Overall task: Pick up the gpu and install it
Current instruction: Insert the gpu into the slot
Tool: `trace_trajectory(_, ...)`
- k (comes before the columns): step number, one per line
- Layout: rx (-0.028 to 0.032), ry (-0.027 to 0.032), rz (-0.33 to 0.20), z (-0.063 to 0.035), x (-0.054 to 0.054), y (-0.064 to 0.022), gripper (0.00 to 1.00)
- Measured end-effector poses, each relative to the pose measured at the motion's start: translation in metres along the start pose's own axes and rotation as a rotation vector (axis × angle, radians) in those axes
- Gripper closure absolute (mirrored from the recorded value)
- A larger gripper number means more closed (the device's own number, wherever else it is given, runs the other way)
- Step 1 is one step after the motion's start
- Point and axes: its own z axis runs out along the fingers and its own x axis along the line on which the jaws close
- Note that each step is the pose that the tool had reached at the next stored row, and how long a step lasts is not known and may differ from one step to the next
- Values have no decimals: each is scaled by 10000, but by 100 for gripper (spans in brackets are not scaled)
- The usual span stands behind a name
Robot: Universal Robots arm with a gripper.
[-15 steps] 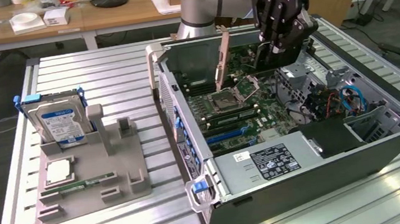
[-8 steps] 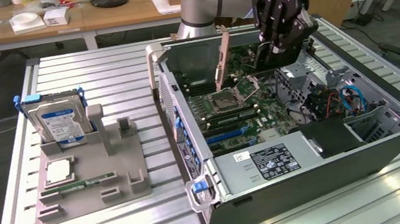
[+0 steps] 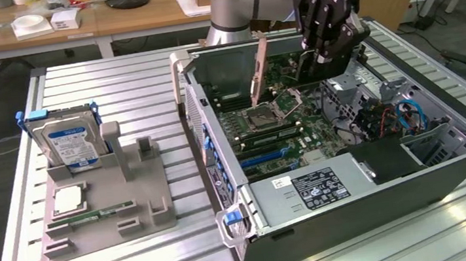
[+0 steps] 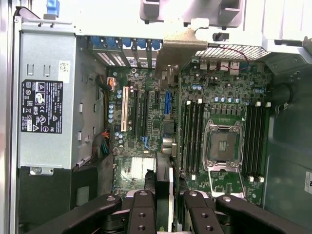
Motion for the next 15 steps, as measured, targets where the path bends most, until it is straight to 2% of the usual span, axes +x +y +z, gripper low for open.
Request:
trace_trajectory(8,-1,2,0,70,2,-1,73)
trace_trajectory(15,0,4,0,76,2,-1,73)
